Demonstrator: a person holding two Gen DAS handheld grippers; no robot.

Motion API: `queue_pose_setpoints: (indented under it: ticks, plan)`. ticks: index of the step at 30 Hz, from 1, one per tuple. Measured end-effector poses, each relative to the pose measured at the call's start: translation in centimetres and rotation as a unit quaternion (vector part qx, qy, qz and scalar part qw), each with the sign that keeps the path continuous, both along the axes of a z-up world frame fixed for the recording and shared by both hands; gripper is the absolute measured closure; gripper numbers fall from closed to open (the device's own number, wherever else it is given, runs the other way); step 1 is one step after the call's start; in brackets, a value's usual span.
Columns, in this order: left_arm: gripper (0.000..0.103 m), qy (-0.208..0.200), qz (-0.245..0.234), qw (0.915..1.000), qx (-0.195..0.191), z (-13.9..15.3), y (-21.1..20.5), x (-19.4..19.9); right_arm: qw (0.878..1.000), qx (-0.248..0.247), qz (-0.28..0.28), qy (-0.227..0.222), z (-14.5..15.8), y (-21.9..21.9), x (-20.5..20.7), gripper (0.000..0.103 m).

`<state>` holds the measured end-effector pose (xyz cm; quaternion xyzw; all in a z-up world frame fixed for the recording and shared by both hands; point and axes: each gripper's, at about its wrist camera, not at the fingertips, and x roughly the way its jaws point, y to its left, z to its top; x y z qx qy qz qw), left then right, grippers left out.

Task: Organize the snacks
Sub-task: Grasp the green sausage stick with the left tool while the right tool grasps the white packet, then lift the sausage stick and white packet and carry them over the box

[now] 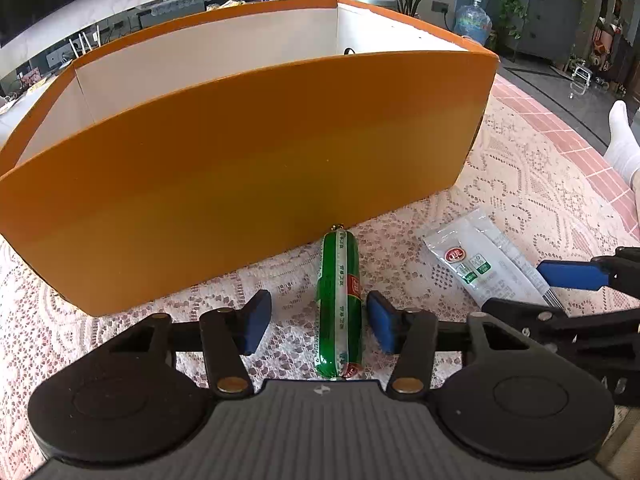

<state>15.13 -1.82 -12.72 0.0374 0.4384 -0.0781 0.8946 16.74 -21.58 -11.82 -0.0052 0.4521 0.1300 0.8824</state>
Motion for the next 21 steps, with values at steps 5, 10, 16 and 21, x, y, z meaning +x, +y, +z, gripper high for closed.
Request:
queue_pose_setpoints:
  ticks: [5,10,16,21]
  plan:
    - [0.076,-0.007,-0.013,0.9998,-0.009,0.2,0.1,-0.2,1.0,-0.004,-0.013,-0.002,-0.3,-0.1,0.1,0.034]
    - [0.077,-0.018,-0.021,0.9996,0.001,0.1,-0.2,-0.5,1.0,-0.011,-0.007,-0.008,-0.4,0.1,0.1,0.032]
    - [0.078,-0.017,-0.013,0.9998,-0.006,0.2,0.1,-0.6,0.999,-0.043,0.014,-0.027,-0.5,0.9,-0.3,0.053]
    - [0.078,-0.017,-0.003,0.9997,-0.014,0.4,0.6,-1.0,0.998,-0.046,0.015,-0.031,-0.4,0.9,-0.5,0.055]
